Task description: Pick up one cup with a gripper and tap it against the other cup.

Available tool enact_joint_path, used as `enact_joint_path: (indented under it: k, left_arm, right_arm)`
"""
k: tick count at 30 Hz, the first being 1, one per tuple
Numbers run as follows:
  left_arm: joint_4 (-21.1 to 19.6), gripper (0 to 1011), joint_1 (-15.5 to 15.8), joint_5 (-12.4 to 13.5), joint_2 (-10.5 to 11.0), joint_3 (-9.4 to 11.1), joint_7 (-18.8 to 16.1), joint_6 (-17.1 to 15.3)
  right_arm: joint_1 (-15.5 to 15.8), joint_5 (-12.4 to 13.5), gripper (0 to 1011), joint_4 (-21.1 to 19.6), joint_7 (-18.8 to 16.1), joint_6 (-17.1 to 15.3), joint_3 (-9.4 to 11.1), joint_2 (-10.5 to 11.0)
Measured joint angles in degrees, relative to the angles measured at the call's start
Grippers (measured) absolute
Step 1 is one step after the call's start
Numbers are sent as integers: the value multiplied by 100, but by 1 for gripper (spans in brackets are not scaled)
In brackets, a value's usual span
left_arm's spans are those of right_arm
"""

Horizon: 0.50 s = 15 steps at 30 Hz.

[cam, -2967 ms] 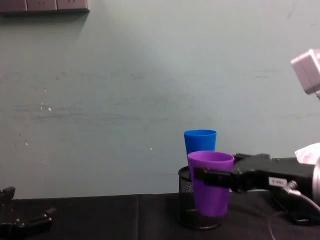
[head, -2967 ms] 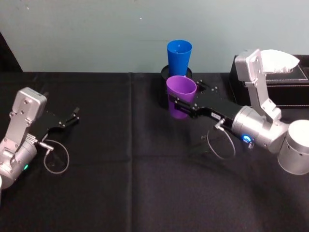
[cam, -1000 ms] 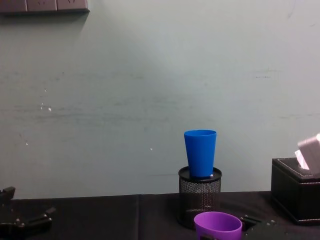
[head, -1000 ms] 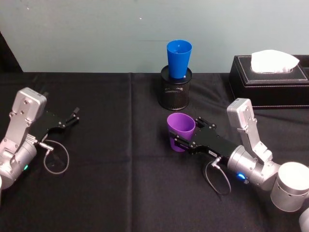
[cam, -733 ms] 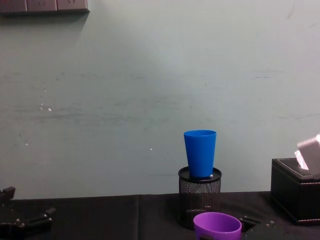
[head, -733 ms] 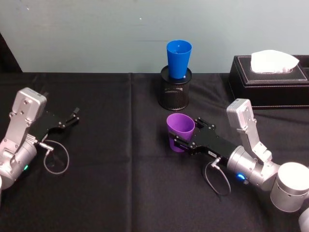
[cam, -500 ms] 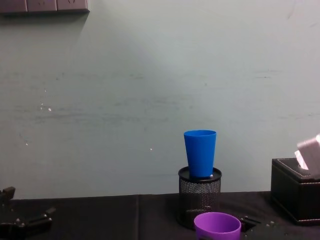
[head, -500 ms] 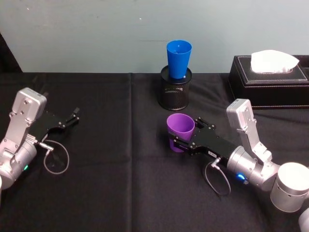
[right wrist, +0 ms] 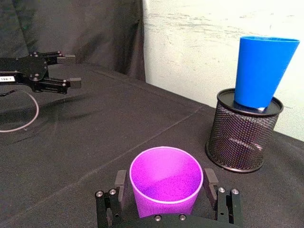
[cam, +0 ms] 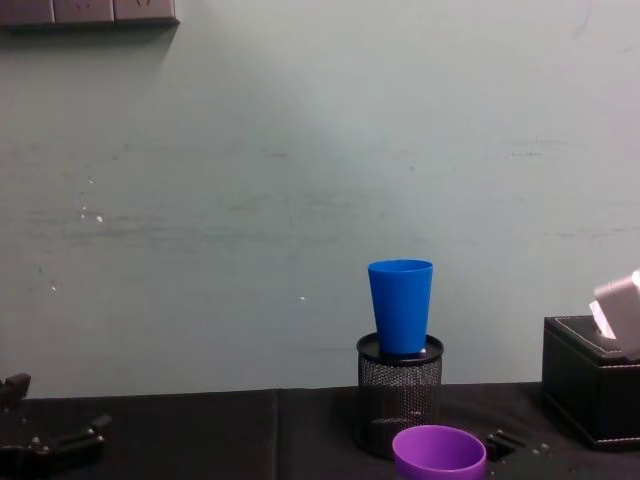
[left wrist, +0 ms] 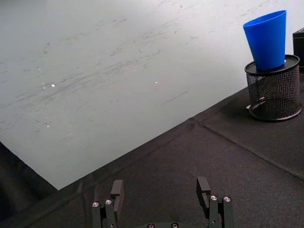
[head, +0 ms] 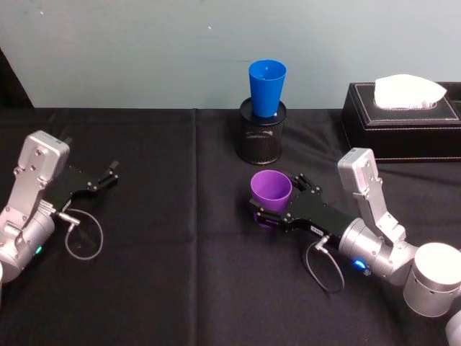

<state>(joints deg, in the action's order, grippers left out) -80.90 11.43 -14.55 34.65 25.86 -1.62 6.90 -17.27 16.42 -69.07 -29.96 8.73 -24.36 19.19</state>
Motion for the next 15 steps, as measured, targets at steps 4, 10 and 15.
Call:
enact_joint_path:
  k: [4,10,15]
  left_arm:
    - [0,1005,0,0,0,0,0,0]
    - [0,1005,0,0,0,0,0,0]
    - [0,1005,0,0,0,0,0,0]
  right_arm:
    - [39,25,1004,-114,0,41,39,22]
    - [142,164,1004,-492,5,42,162,86]
    - [187,212,1004,-819,220,-114,291,114]
